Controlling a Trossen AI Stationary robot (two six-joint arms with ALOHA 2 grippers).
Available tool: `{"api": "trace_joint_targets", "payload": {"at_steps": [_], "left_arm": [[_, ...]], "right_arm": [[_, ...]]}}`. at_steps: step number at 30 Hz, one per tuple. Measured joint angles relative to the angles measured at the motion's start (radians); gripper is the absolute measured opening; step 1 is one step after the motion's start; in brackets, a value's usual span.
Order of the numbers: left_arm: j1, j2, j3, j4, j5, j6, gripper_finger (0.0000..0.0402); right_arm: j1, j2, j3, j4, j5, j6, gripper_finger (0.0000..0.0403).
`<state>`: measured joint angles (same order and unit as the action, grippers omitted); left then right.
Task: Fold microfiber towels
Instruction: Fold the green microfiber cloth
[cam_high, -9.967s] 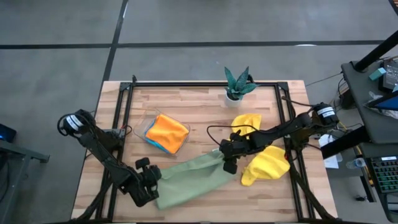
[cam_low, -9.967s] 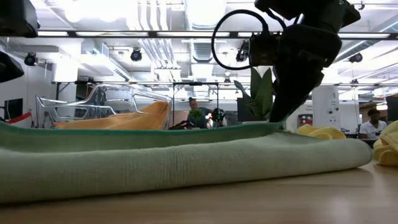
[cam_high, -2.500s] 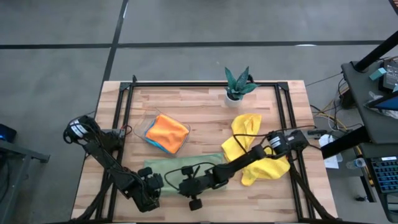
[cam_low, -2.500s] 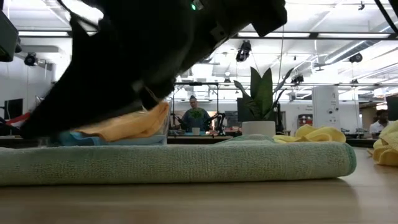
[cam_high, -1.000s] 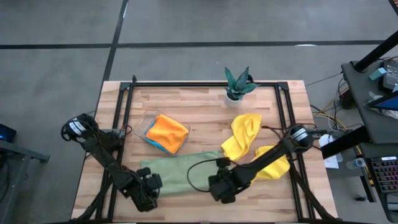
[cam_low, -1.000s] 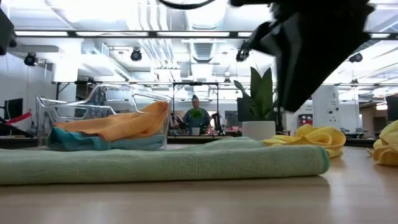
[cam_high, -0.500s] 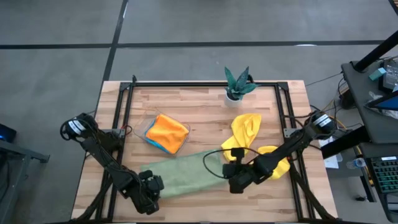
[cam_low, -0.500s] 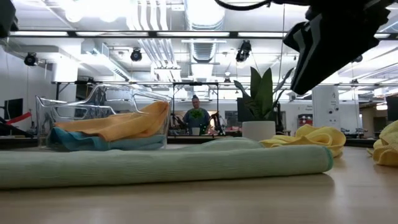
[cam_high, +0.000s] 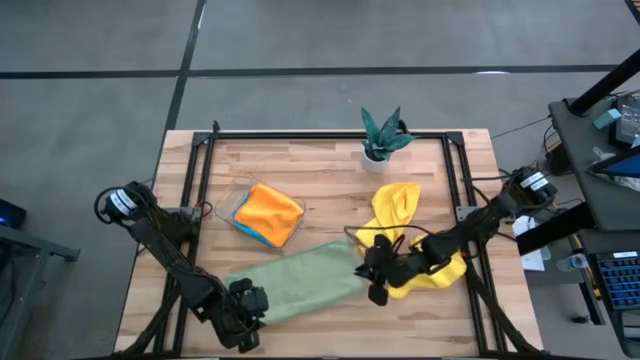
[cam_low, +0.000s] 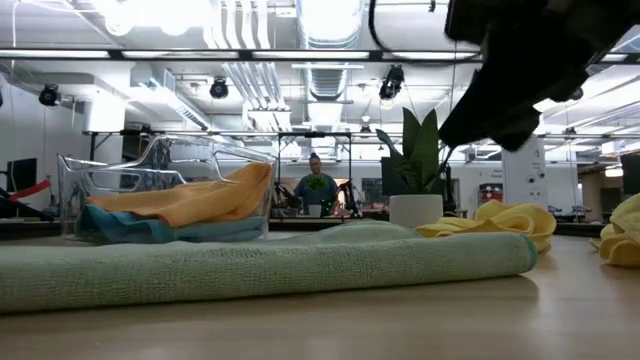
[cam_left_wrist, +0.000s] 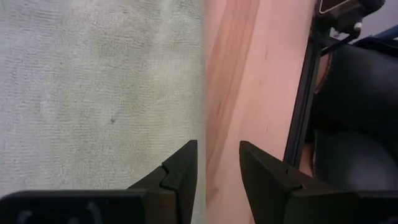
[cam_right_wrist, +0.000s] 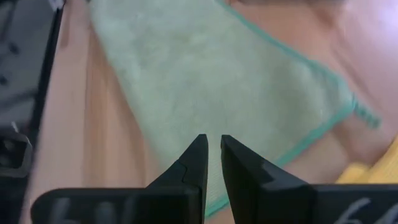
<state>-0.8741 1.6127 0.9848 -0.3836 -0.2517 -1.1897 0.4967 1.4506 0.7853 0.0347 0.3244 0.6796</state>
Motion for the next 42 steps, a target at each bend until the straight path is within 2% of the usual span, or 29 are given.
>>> {"api": "trace_joint_targets", "payload": {"at_steps": [5, 10, 16, 20, 24, 33, 36, 39, 42], "left_arm": [[0.002, 0.0, -0.001, 0.002, -0.093, 0.042, 0.0104], [0.003, 0.0, -0.004, 0.002, -0.227, 0.123, 0.0104], [0.004, 0.0, -0.035, 0.001, -0.353, 0.179, 0.0104], [0.004, 0.0, -0.062, 0.001, -0.378, 0.176, 0.0104], [0.004, 0.0, -0.076, 0.008, -0.38, 0.176, 0.0104], [0.006, 0.0, -0.15, 0.072, -0.414, 0.175, 0.0104], [0.011, 0.0, -0.184, 0.125, -0.415, 0.175, 0.0104], [0.018, 0.0, -0.203, 0.156, -0.416, 0.175, 0.0104], [0.028, 0.0, -0.205, 0.163, -0.418, 0.176, 0.0104]], "right_arm": [[-0.013, 0.018, 0.007, 0.0, -0.081, 0.208, 0.0069], [-0.02, 0.036, 0.026, -0.009, -0.066, 0.329, 0.0134], [-0.068, 0.084, 0.026, -0.037, -0.027, 0.385, 0.0204], [-0.11, 0.13, 0.031, -0.034, -0.026, 0.373, 0.0232], [-0.133, 0.154, 0.041, -0.051, -0.035, 0.359, 0.0245], [-0.138, 0.225, 0.042, -0.039, -0.033, 0.368, 0.0247], [-0.137, 0.26, 0.044, 0.038, -0.035, 0.368, 0.0247], [-0.139, 0.288, 0.045, 0.149, -0.084, 0.328, 0.0247], [-0.138, 0.298, 0.05, 0.185, -0.099, 0.304, 0.0247]]}}
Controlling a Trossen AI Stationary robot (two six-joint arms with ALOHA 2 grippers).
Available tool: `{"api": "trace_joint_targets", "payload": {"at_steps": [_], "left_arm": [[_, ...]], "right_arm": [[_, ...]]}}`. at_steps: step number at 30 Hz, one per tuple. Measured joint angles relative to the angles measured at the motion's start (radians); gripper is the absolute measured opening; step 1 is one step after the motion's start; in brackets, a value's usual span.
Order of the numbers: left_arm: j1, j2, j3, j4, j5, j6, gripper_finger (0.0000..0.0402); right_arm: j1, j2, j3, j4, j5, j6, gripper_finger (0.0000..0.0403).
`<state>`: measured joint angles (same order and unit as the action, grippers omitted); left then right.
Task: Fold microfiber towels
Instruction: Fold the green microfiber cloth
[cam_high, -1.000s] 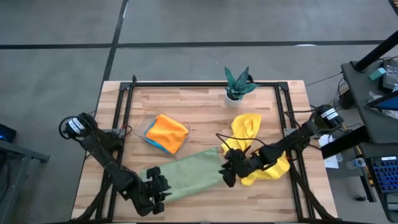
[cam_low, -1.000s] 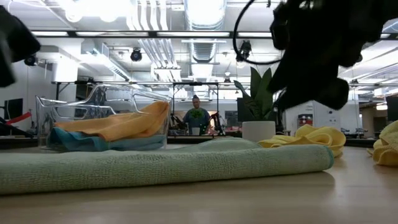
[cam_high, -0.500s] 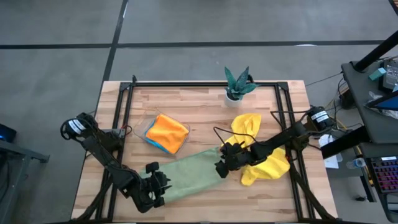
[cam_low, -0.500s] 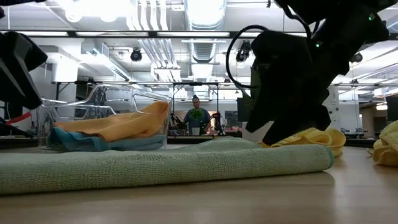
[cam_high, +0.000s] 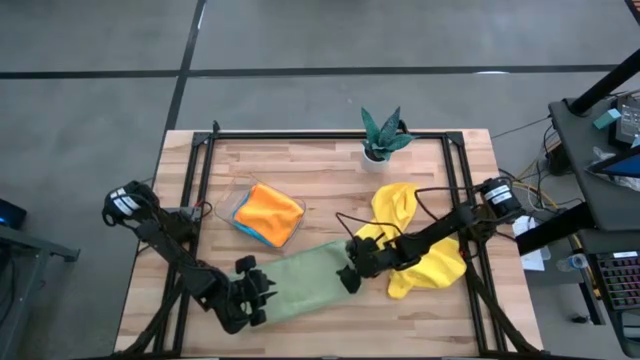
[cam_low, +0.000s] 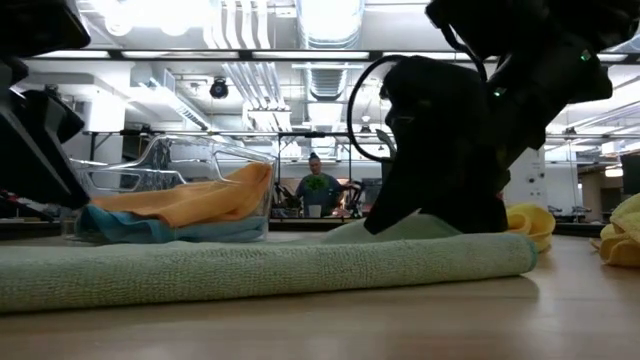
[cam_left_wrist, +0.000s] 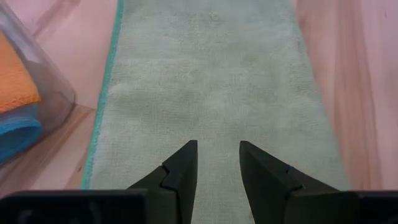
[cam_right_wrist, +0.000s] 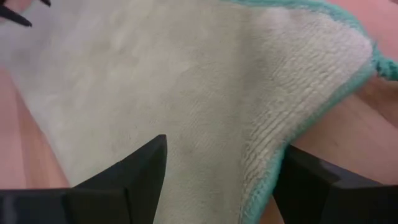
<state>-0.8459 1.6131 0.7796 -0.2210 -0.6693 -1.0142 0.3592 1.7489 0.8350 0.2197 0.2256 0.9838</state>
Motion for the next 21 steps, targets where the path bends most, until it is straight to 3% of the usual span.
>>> {"api": "trace_joint_targets", "payload": {"at_steps": [21], "left_arm": [[0.016, 0.0, 0.003, 0.004, -0.001, 0.004, 0.0104]], "right_arm": [[0.0, -0.029, 0.013, -0.109, -0.015, -0.062, 0.0247]]}}
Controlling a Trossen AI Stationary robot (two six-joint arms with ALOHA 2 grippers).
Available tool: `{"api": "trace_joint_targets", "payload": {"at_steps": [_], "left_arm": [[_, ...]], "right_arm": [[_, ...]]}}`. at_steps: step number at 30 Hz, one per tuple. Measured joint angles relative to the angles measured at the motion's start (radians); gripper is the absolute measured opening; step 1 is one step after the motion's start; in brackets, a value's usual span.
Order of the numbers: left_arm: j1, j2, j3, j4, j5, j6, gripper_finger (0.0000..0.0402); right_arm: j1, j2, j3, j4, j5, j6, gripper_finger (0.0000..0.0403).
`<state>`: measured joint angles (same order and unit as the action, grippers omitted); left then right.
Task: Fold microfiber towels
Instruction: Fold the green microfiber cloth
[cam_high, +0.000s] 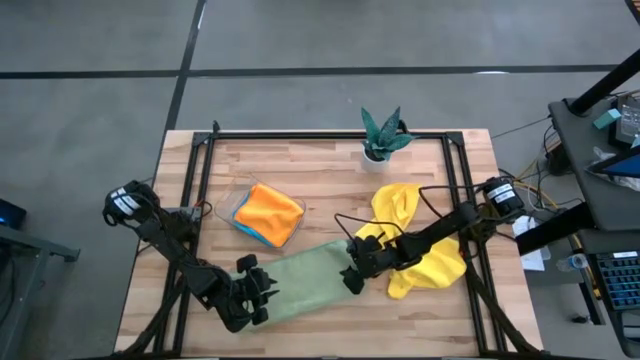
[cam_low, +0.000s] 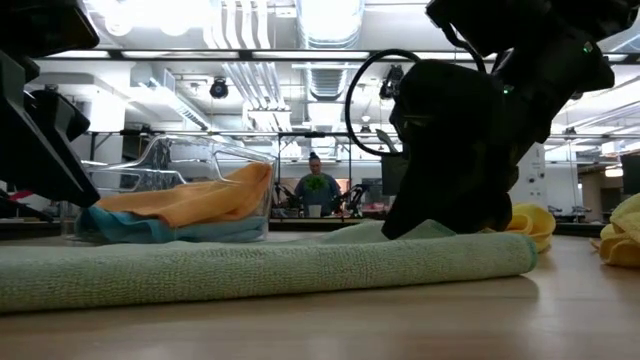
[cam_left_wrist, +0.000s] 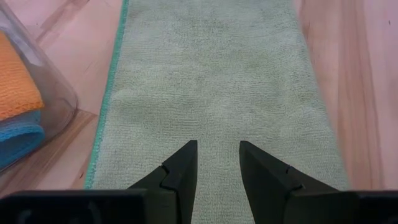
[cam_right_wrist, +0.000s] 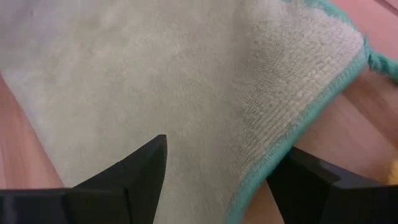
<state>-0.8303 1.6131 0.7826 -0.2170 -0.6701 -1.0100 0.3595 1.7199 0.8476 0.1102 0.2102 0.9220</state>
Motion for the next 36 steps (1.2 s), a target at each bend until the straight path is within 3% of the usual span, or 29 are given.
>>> {"api": "trace_joint_targets", "payload": {"at_steps": [9, 17, 27, 36], "left_arm": [[0.0, 0.0, 0.0, 0.0, 0.0, 0.0, 0.0104], [0.0, 0.004, -0.003, -0.001, -0.001, 0.001, 0.0104], [0.0, 0.008, -0.003, 0.0, -0.018, -0.001, 0.0104], [0.0, 0.008, -0.003, 0.0, -0.018, -0.002, 0.0104]], "right_arm": [[0.0, -0.092, -0.002, -0.173, -0.002, 0.022, 0.0247], [0.002, -0.1, -0.002, -0.237, -0.001, 0.083, 0.0247], [0.003, -0.08, -0.003, -0.209, 0.05, 0.091, 0.0247], [0.004, 0.012, -0.003, 0.008, 0.039, 0.05, 0.0246]]}}
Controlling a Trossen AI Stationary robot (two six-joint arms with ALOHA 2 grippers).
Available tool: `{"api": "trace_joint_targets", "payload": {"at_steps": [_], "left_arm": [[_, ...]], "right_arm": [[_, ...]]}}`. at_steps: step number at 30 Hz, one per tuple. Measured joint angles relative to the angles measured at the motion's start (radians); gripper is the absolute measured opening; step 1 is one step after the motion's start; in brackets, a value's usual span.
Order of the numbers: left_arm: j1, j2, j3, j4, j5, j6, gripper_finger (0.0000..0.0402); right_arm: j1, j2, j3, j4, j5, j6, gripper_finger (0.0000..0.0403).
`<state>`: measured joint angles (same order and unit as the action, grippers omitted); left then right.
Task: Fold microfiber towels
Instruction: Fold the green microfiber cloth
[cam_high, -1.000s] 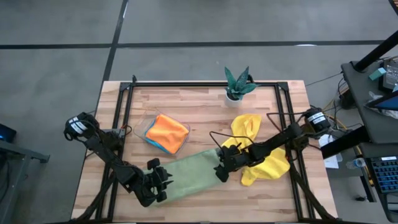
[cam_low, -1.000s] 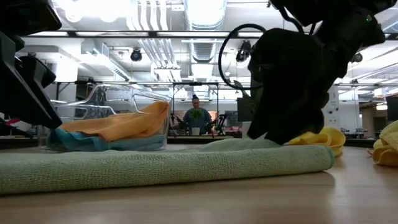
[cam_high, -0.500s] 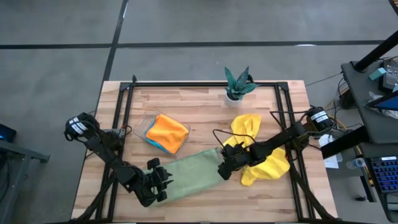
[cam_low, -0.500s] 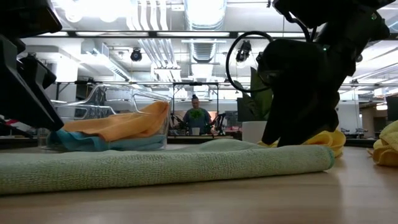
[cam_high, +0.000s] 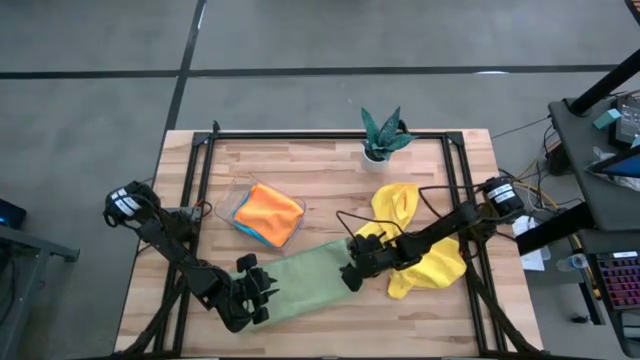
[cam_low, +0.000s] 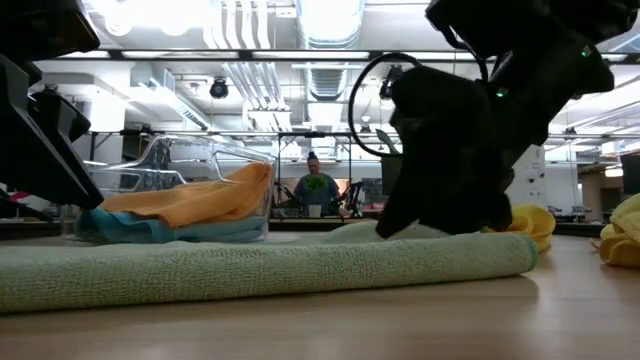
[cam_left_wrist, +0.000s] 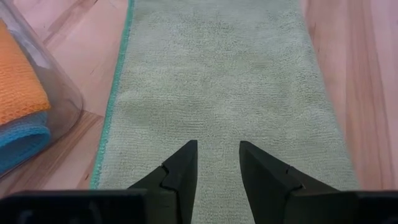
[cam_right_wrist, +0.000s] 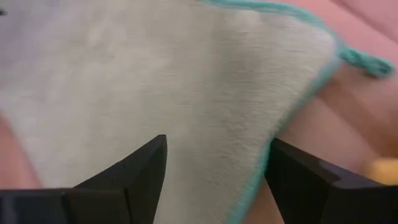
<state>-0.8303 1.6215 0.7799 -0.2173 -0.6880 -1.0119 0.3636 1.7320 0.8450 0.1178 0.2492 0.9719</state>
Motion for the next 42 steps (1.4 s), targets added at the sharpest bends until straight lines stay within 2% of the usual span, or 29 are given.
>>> {"api": "trace_joint_targets", "payload": {"at_steps": [4, 10, 15, 23, 34, 38, 42], "left_arm": [[0.0, 0.0, 0.0, 0.0, 0.0, -0.001, 0.0104], [0.0, 0.0, -0.001, 0.0, -0.001, -0.001, 0.0104], [0.0, 0.0, 0.001, 0.001, -0.002, -0.001, 0.0104], [0.0, 0.0, 0.024, 0.0, -0.002, 0.004, 0.0104], [0.003, -0.003, 0.09, 0.001, -0.02, 0.12, 0.0104], [0.022, -0.003, 0.109, 0.004, -0.091, 0.157, 0.0105], [0.054, -0.004, 0.128, 0.051, -0.107, 0.287, 0.0119]], "right_arm": [[0.001, 0.005, -0.003, 0.106, -0.072, -0.073, 0.0246], [-0.009, 0.005, -0.003, 0.155, -0.058, -0.122, 0.0215], [-0.024, 0.005, -0.003, 0.157, -0.028, -0.137, 0.0151], [-0.024, 0.005, -0.002, 0.219, -0.013, -0.178, 0.0021], [-0.023, 0.004, 0.02, 0.237, -0.013, -0.231, 0.0009], [-0.017, 0.012, 0.08, 0.226, -0.011, -0.294, 0.0009], [-0.009, 0.046, 0.164, 0.178, -0.013, -0.366, 0.0009]]}}
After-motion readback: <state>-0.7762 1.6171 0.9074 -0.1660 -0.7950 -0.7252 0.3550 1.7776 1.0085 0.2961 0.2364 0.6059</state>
